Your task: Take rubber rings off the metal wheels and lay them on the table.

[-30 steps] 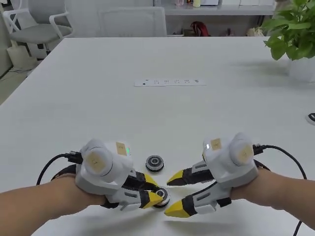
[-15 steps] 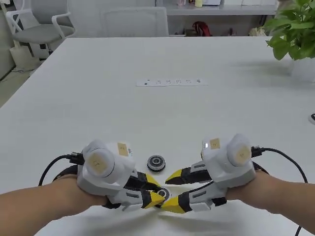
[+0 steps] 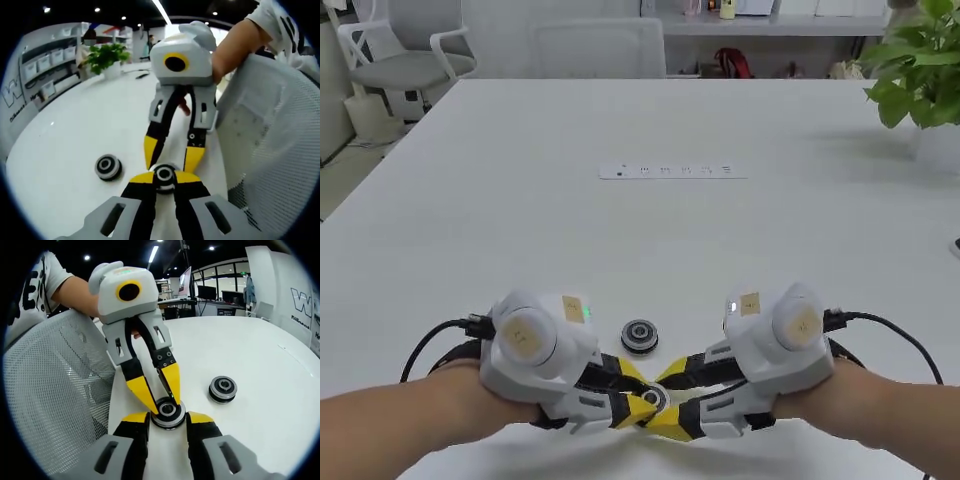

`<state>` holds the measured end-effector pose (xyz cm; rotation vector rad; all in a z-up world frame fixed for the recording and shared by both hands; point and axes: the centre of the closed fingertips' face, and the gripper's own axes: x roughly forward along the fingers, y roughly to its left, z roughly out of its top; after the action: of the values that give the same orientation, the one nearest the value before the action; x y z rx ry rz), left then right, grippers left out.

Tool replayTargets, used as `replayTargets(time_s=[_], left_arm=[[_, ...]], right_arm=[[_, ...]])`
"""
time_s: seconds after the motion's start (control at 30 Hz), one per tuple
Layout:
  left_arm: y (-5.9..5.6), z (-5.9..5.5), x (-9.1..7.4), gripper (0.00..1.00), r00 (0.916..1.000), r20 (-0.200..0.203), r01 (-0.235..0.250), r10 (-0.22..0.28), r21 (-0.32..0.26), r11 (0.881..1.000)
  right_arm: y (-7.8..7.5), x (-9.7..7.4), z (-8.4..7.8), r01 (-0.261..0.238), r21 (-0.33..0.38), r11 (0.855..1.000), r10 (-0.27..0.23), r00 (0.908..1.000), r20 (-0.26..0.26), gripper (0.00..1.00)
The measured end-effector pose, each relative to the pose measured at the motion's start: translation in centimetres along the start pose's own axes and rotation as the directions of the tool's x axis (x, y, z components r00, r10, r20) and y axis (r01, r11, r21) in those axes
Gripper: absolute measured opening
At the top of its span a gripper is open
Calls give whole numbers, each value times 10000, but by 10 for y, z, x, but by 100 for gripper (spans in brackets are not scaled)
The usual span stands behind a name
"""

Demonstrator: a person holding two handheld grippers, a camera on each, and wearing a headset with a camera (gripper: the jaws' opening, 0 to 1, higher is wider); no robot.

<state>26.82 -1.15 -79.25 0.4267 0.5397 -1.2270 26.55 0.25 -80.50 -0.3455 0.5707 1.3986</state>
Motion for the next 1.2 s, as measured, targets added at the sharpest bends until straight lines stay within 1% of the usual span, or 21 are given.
replayTargets(time_s=[0.13, 0.2, 0.53, 0.67, 0.9, 1.2], left_arm=[[0, 0, 0, 13, 10000, 4, -11, 11, 21, 10000], [-1, 0, 0, 13, 10000, -44, -17, 19, 244, 9997], [-1, 0, 0, 13, 10000, -37, -73, 74, 231, 9997], [-1, 0, 0, 13, 9999, -31, -96, 97, 223, 9997], [-1, 0, 0, 13, 9999, -16, -120, 121, 178, 9998], [0, -1, 0, 13, 9999, 18, -152, 152, 134, 9998]], right_arm=[[0, -1, -1, 49, 55, 10000, -48, 10000, -66, 25], [-1, -1, -2, 77, 72, 9999, -76, 9999, -130, 25], [-1, -2, -3, 95, 28, 10000, -94, 9998, -151, 24], [-2, -5, -6, 82, 77, 9999, -80, 9998, -206, 22], [-2, -8, -9, 64, 298, 9995, -57, 9997, -249, 18], [-2, -9, -11, 71, 641, 9979, -54, 9996, -276, 16]])
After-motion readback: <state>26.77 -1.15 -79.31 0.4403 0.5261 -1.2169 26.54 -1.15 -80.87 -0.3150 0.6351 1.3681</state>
